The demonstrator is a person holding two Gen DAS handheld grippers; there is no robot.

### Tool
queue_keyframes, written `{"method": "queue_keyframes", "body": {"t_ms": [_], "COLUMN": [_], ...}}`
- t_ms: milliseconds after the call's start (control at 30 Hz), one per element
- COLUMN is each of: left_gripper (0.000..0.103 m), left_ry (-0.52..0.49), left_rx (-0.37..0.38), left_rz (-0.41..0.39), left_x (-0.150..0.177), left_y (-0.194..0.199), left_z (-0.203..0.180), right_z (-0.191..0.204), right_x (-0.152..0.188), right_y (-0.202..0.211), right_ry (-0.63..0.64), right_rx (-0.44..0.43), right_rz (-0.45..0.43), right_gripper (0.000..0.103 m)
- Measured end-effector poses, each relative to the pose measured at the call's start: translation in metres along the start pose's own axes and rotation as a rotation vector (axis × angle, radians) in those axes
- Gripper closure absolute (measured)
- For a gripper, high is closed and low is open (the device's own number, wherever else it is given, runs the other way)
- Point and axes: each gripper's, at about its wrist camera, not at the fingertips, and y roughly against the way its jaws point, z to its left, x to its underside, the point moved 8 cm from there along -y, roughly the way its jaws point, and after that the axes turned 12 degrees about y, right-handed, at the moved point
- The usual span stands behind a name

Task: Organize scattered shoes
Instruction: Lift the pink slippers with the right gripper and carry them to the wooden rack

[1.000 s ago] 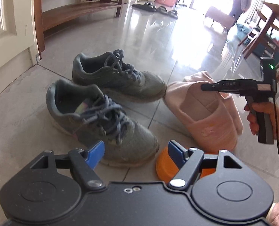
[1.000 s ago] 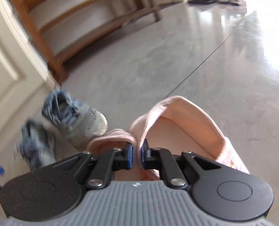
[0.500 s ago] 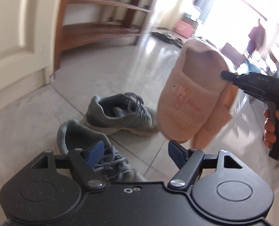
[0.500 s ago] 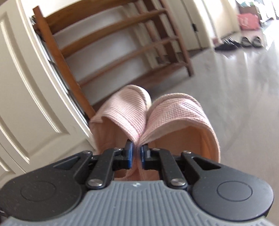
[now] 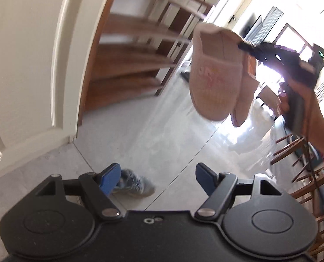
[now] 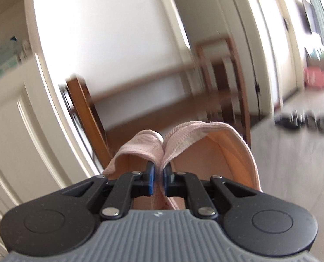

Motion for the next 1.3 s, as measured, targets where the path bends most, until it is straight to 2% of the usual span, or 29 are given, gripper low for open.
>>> {"method": "queue_keyframes", "body": {"t_ms": [100,167,300,367,467,567,700,933,1033,1100,1200,1300], "left_gripper": [0.026,0.026,0.026,0.026,0.026,0.026,0.026,0.026,0.026,0.026,0.026,0.026], "left_ry": [-0.089,-0.073,0.021,0.124,0.308,0.437,0.543,0.643,0.683,0.709,0.749,0.79], "left_rx": [-0.055,-0.083,-0.162,-0.248,-0.301,-0.345,-0.369,-0.439,-0.454,-0.464,-0.479,-0.493], "left_rz": [-0.056,-0.085,-0.188,-0.245,-0.29,-0.327,-0.364,-0.383,-0.386,-0.388,-0.39,-0.393], "left_x": [-0.046,-0.075,-0.124,-0.147,-0.162,-0.169,-0.173,-0.161,-0.157,-0.154,-0.149,-0.144], "left_y": [0.027,0.024,0.013,0.005,-0.003,-0.021,-0.04,-0.042,-0.042,-0.042,-0.042,-0.042], "left_z": [-0.033,-0.05,-0.072,-0.082,-0.092,-0.108,-0.123,-0.117,-0.11,-0.105,-0.098,-0.091], "right_z": [0.011,0.016,0.011,0.009,0.014,0.018,0.02,0.038,0.052,0.062,0.081,0.085], "right_x": [-0.081,-0.13,-0.196,-0.224,-0.253,-0.269,-0.279,-0.279,-0.291,-0.3,-0.308,-0.309], "right_y": [-0.014,-0.03,-0.08,-0.111,-0.155,-0.197,-0.257,-0.358,-0.394,-0.415,-0.439,-0.429], "right_ry": [0.014,0.015,0.015,0.042,0.115,0.174,0.188,0.148,0.103,0.103,0.172,0.248], "right_rx": [-0.026,-0.068,-0.189,-0.277,-0.407,-0.484,-0.509,-0.441,-0.413,-0.396,-0.372,-0.396], "right_rz": [-0.034,-0.067,-0.084,-0.082,-0.049,0.009,0.077,0.177,0.192,0.205,0.239,0.282], "right_gripper": [0.093,0.093,0.093,0.093,0.093,0.093,0.093,0.093,0.093,0.093,0.093,0.089]}}
